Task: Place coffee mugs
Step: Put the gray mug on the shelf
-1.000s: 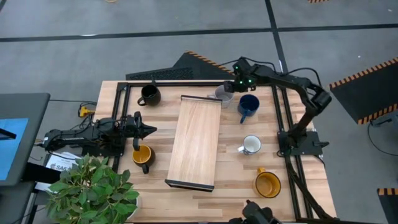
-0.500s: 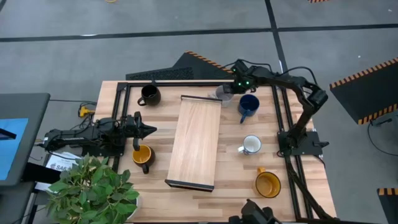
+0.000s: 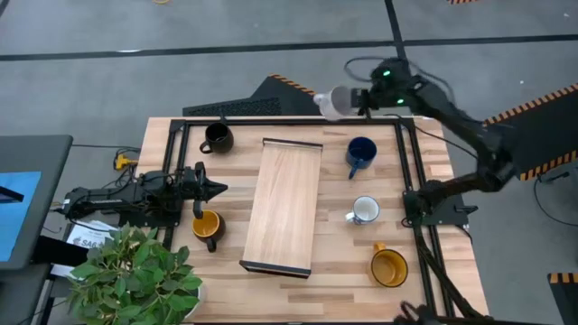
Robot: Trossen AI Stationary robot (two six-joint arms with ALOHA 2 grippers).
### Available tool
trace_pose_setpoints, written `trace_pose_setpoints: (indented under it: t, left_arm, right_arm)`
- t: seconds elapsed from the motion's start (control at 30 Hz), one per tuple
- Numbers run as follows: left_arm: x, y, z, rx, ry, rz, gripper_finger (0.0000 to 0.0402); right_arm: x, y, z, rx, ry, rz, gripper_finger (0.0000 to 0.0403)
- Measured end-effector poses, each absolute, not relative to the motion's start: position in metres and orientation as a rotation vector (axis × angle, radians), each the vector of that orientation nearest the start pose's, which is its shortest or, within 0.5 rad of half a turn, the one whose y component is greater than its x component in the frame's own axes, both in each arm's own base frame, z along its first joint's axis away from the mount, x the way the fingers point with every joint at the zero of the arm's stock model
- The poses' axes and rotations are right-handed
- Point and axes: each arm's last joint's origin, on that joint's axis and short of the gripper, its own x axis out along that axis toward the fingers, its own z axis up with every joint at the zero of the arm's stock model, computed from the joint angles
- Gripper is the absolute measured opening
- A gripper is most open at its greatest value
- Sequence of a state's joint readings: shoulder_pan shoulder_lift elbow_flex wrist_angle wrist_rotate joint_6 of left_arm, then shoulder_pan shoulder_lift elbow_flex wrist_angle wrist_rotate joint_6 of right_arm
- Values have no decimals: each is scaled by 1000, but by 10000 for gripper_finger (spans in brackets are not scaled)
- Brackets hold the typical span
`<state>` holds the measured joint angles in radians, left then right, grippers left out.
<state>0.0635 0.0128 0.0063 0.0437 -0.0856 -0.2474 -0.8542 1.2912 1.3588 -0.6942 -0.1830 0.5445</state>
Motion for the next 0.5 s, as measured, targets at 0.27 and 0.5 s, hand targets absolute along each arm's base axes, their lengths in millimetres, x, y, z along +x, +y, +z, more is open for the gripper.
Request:
trace_pose_setpoints:
  t: [0.27,0.5]
  left_arm:
    - [98,9,169,-247,-55,144,0]
    - [98,9,169,-210,-53,145,0]
  right_arm:
    - [207,-108,444,701,454,-449,34]
    - [270,-70,418,590,734,-506,34]
